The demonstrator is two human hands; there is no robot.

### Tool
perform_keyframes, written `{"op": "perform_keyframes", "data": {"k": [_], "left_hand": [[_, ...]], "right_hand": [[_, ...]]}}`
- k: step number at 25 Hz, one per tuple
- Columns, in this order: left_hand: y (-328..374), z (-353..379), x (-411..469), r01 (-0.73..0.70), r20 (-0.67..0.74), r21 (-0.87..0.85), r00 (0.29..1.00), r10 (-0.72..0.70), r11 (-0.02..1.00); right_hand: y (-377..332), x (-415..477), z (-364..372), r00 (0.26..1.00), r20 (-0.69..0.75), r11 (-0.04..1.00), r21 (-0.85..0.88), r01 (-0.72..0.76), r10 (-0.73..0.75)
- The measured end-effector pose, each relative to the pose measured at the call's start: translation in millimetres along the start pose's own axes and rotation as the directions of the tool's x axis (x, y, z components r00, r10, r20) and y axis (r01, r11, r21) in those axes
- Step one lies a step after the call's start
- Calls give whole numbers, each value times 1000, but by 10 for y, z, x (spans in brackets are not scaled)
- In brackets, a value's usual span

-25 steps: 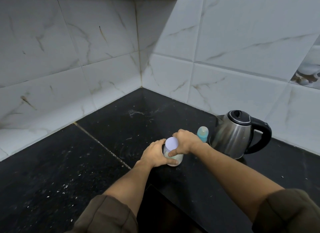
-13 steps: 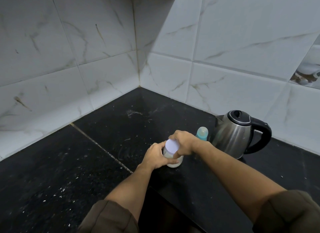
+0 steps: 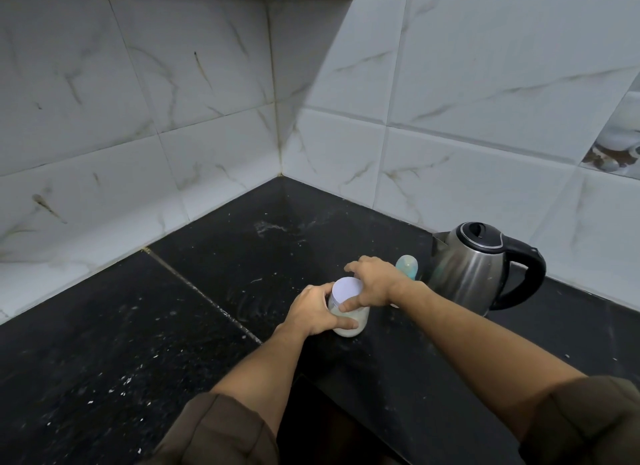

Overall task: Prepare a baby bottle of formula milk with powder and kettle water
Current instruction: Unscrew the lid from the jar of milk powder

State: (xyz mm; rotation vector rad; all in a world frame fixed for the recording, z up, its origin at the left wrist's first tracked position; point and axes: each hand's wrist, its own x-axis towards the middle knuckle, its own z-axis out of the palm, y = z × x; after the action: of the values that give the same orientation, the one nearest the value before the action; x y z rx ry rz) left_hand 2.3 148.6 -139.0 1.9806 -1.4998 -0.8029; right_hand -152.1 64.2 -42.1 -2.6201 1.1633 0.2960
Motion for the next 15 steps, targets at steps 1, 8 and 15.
{"op": "perform_keyframes", "data": {"k": [1, 8, 15], "left_hand": [[8, -8, 3, 6, 3, 0, 1000, -6, 1000], [-2, -12, 22, 5, 16, 1, 1000, -5, 1000], [22, -36, 1, 6, 29, -8, 1000, -5, 1000]], "right_hand": [[0, 0, -5, 1000, 5, 999, 19, 29, -29], [73, -56, -15, 985, 79, 988, -10, 153, -152], [18, -75, 55, 997, -19, 993, 89, 72, -70]]}}
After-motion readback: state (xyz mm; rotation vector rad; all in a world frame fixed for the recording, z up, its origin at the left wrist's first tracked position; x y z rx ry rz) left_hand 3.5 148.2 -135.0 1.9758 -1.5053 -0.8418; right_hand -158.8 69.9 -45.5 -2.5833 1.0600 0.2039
